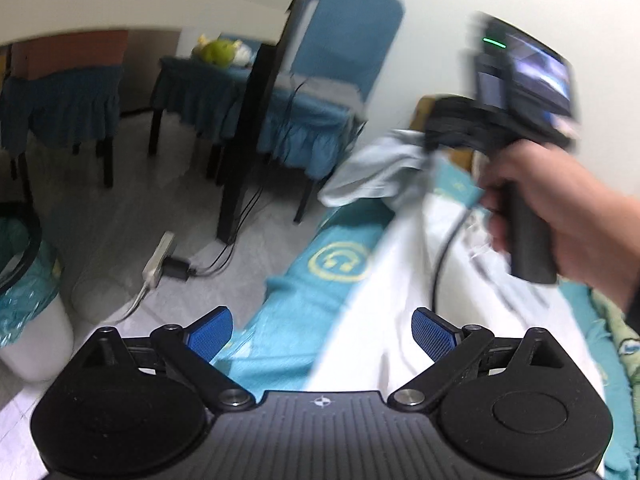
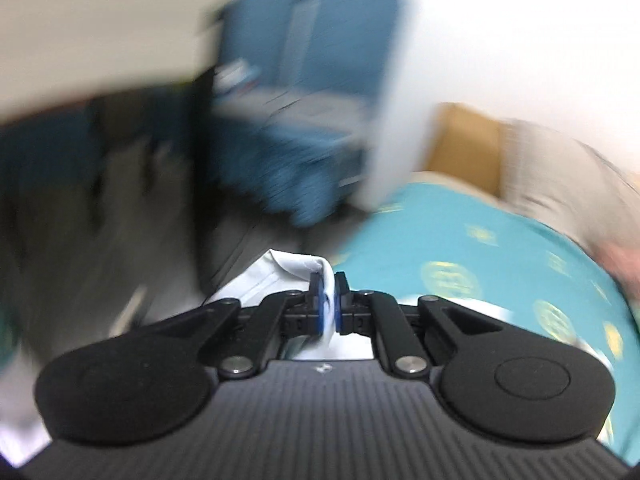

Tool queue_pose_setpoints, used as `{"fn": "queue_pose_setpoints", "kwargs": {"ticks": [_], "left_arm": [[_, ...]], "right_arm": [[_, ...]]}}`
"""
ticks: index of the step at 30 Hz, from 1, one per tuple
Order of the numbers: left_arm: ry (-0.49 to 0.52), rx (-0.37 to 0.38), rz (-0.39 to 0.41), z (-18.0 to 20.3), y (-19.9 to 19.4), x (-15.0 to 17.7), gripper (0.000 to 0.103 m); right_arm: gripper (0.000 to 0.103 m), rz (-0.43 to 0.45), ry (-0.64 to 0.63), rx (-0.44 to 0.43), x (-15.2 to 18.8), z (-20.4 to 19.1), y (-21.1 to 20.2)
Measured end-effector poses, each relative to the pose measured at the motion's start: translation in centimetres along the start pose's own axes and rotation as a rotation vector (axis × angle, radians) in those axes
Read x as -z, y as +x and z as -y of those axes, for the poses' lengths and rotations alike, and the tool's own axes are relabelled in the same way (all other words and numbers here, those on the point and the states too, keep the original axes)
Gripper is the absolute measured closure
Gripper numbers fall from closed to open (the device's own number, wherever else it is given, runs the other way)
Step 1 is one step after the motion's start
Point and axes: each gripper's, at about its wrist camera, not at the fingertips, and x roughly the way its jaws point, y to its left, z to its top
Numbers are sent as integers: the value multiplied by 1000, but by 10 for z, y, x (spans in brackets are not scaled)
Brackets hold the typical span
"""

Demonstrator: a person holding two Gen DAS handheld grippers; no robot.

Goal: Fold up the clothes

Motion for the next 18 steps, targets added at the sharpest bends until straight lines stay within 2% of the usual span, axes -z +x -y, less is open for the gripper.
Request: {"fn": "queue_pose_setpoints", "kwargs": {"ticks": [3, 5, 7, 10, 11, 12, 13, 14, 15, 18], "left_arm": [[37, 46, 31, 12, -8, 3, 4], [63, 69, 32, 20, -10, 6, 4], [86, 83, 14, 28, -9, 9, 4], [109, 88, -13, 38, -7, 11, 4], [113, 89, -20, 41, -6, 12, 4], [117, 90, -27, 44, -6, 14, 4], [118, 91, -33, 46, -4, 14, 4], [117, 90, -38, 47, -4, 16, 4], [116, 90, -43, 49, -3, 17, 4], [129, 88, -59, 51, 2, 20, 4]], "right_arm": [[95, 30, 211, 136, 27, 75, -27], [95, 1, 343, 192, 63, 121, -31], [93, -60, 438, 221, 100, 157, -35], [92, -145, 494, 192, 137, 189, -45], [88, -173, 508, 178, 148, 198, -49], [66, -185, 506, 165, 156, 203, -54], [52, -174, 478, 156, 158, 202, -59], [29, -155, 450, 143, 158, 200, -62], [24, -124, 422, 125, 154, 197, -60], [26, -67, 345, 63, 137, 186, -48]]}}
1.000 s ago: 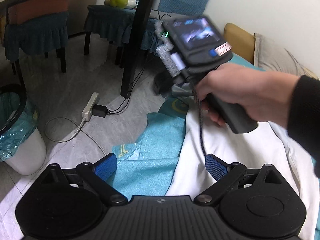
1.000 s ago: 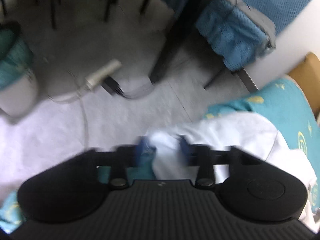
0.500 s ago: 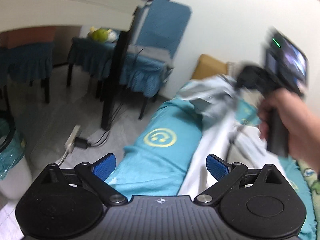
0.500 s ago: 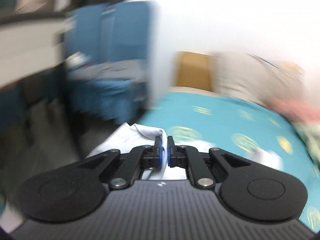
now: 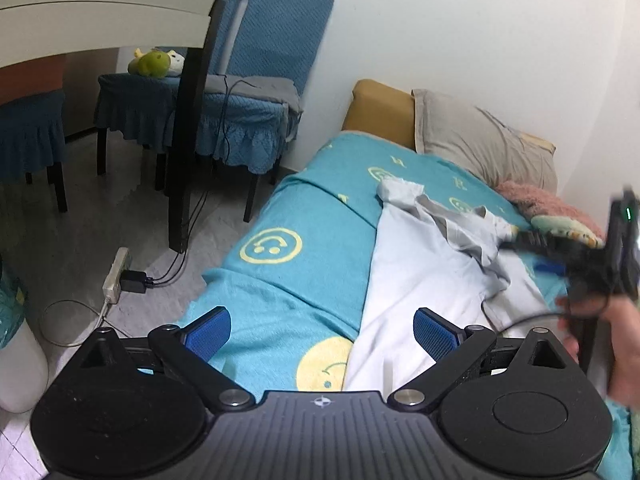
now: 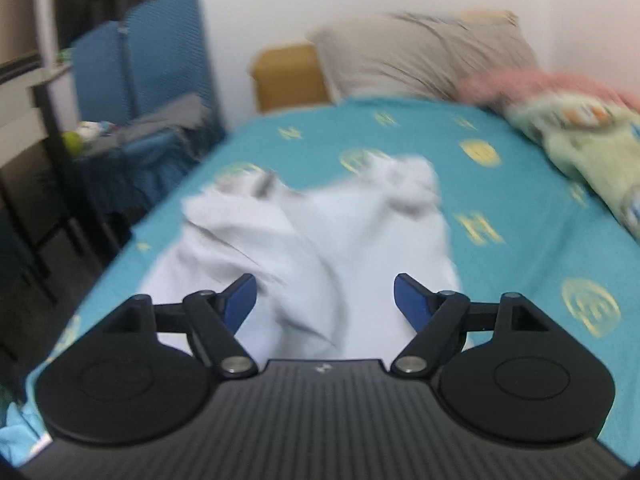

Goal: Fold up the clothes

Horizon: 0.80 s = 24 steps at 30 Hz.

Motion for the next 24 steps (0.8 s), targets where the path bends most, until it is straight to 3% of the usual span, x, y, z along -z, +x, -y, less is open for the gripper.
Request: {"fn": "queue_pose_setpoints", "kwargs": {"ticks": [6, 8, 10, 11, 13, 14, 19, 24], "left_arm": [[16, -11, -28, -1, 15, 5, 4], [13, -13, -37, -3, 17, 6, 4], [9, -14, -43, -5, 18, 6, 4], [7, -15, -44, -5, 19, 7, 4], [8, -15, -44, -5, 19, 7, 4], [9, -15, -44, -5, 19, 8, 4], [13, -15, -44, -6, 18, 10, 4], [30, -14, -42, -4, 19, 13, 4]], "right_arm": [[28, -37, -204, -105, -31, -51, 59], [30, -62, -262, -104, -33, -61, 77], [57, -97, -284, -86, -33, -65, 87], [82, -100, -248, -87, -35, -61, 88], [84, -94, -174, -93, -37, -53, 88], [90, -68, -130, -98, -39, -47, 86], [91, 35, 114, -53, -53, -2, 80], [93, 78, 228, 108, -61, 40, 96]]}}
